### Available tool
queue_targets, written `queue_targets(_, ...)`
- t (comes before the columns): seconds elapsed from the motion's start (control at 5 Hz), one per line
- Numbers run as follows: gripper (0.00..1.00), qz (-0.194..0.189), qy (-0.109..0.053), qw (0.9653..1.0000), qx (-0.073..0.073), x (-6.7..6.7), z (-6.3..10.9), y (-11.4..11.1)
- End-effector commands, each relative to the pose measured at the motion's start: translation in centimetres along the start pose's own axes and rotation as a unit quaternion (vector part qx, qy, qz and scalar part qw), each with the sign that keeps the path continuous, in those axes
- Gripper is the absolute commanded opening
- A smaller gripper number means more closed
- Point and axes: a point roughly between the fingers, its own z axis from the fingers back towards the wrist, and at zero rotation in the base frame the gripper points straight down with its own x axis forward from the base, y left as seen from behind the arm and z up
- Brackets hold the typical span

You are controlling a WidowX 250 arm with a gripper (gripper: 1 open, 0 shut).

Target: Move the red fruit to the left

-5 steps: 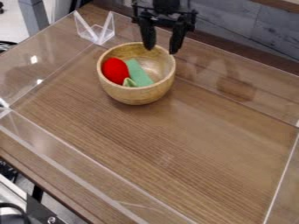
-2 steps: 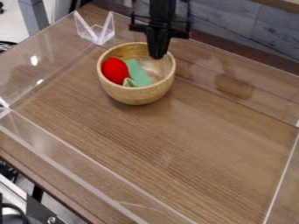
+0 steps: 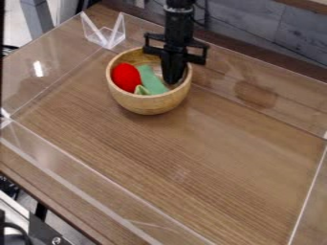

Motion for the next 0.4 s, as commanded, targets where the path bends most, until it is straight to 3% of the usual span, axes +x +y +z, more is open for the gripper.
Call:
queue_targets(0.0,0.00,-0.030,-0.017,0.9994,0.000,-0.4,2.3,-0.2)
queue_targets(0.2,0.00,-0.007,-0.026,0.9995,-0.018,-0.1,4.0,1.3)
